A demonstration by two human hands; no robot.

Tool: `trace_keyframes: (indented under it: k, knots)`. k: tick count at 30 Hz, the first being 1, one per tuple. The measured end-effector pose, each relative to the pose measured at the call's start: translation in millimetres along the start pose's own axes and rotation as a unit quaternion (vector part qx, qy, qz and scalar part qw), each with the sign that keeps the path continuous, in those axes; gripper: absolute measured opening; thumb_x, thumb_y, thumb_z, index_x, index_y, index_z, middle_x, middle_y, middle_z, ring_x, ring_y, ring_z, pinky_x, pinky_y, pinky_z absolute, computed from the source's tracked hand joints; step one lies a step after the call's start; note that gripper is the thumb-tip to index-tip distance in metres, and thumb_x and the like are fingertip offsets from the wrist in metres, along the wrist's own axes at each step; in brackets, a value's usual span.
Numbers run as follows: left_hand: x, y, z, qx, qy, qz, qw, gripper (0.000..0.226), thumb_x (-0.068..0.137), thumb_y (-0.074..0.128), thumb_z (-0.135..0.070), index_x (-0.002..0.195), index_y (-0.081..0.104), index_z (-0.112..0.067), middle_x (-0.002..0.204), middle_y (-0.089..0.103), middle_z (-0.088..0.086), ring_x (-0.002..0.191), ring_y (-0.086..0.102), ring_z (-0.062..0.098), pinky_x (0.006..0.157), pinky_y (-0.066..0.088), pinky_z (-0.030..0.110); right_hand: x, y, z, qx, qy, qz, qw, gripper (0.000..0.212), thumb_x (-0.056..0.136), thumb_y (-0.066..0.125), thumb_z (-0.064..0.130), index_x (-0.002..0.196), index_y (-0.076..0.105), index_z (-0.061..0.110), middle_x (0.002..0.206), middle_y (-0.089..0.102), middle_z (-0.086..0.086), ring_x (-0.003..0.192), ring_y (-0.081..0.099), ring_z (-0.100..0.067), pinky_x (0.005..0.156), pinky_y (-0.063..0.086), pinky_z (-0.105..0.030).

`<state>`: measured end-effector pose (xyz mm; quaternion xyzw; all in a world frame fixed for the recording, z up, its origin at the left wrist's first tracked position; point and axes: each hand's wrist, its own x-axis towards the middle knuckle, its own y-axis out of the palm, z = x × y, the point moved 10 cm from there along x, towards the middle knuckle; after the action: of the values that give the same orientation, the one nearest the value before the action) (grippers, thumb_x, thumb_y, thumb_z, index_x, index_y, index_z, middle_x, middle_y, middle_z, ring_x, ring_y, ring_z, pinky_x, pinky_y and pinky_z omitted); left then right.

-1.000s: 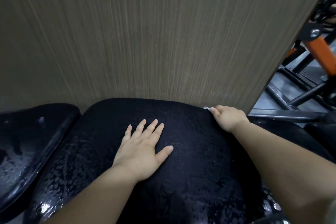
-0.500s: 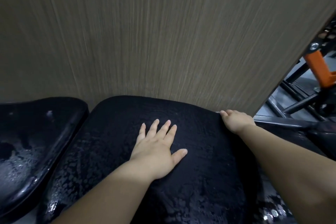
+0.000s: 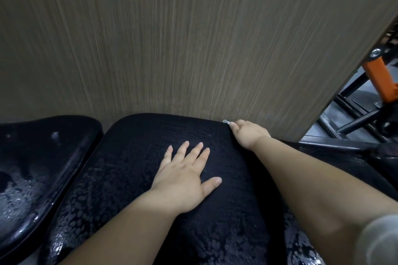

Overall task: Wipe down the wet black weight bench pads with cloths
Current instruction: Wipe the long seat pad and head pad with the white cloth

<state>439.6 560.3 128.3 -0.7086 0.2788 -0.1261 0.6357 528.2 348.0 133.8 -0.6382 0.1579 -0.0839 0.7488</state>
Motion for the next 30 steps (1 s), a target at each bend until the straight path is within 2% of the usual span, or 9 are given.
trace_keyframes:
  k: [5,10,13,17,20,23,28,30]
  knots:
    - [1,-2,4,-0.002,0.006,-0.007,1.000,0.074,0.093,0.014,-0.071,0.154,-0.008,-0.035,0.160,-0.016,-0.016,0.146,-0.022,0.011,0.119,-0.014,0.041,-14,-7,-57,-0.028,0.027,0.010,0.999,0.054,0.100,0.016,0.050,0.128,0.053,0.023,0.136,0.053,-0.004,0.127,0.046,-0.026,0.102,0.033,-0.039]
    - [0,-7,29,-0.012,-0.032,-0.012,0.999,0.075,0.092,0.015,-0.072,0.154,-0.009,-0.036,0.160,-0.018,-0.017,0.146,-0.023,0.011,0.118,-0.016,0.042,-32,-18,-117,-0.075,0.057,-0.020,0.995,0.047,0.102,0.019,0.046,0.108,0.057,0.019,0.129,0.057,-0.011,0.122,0.048,-0.029,0.095,0.034,-0.038]
    - [-3,-10,35,-0.013,-0.038,-0.031,0.999,0.077,0.090,0.011,-0.074,0.154,-0.008,-0.036,0.160,-0.016,-0.018,0.146,-0.021,0.010,0.119,-0.016,0.042,-30,-18,-118,-0.085,0.069,-0.027,0.994,0.048,0.102,0.019,0.045,0.114,0.057,0.018,0.132,0.055,-0.011,0.124,0.047,-0.029,0.098,0.034,-0.037]
    - [-4,-12,32,-0.010,-0.032,-0.057,0.998,0.101,0.066,-0.018,-0.084,0.154,-0.008,-0.035,0.160,-0.015,-0.018,0.147,-0.020,0.010,0.118,-0.016,0.041,-27,-17,-111,-0.081,0.100,-0.019,0.991,0.052,0.101,0.018,0.045,0.129,0.053,0.020,0.140,0.050,-0.009,0.128,0.043,-0.031,0.106,0.031,-0.040]
    - [-4,-12,32,-0.018,-0.033,-0.060,0.997,0.106,0.062,-0.019,-0.085,0.154,-0.007,-0.035,0.160,-0.015,-0.018,0.147,-0.020,0.010,0.118,-0.016,0.041,-26,-17,-93,-0.076,0.101,-0.017,0.992,0.052,0.101,0.017,0.045,0.132,0.052,0.021,0.141,0.049,-0.007,0.129,0.043,-0.030,0.106,0.030,-0.040]
    - [-4,-14,30,-0.022,-0.030,-0.068,0.997,0.106,0.058,-0.019,-0.076,0.154,-0.007,-0.035,0.160,-0.015,-0.018,0.147,-0.020,0.011,0.118,-0.016,0.041,-22,-14,-58,-0.060,0.081,-0.013,0.995,0.053,0.101,0.016,0.045,0.131,0.052,0.019,0.138,0.051,-0.007,0.127,0.045,-0.030,0.103,0.030,-0.041]
    - [-3,-13,31,-0.016,-0.024,-0.073,0.997,0.117,0.049,-0.034,-0.079,0.154,-0.008,-0.035,0.160,-0.016,-0.018,0.147,-0.020,0.011,0.118,-0.015,0.042,-9,-6,9,-0.041,0.038,-0.009,0.998,0.055,0.100,0.016,0.048,0.132,0.049,0.017,0.136,0.052,-0.007,0.125,0.045,-0.032,0.102,0.030,-0.046]
    - [-2,-14,31,-0.015,-0.027,-0.074,0.997,0.110,0.056,-0.027,-0.081,0.154,-0.008,-0.035,0.160,-0.016,-0.018,0.147,-0.020,0.011,0.118,-0.015,0.042,-3,-2,39,-0.040,-0.002,0.002,0.999,0.055,0.100,0.017,0.048,0.133,0.046,0.015,0.138,0.049,-0.009,0.127,0.043,-0.033,0.103,0.030,-0.046]
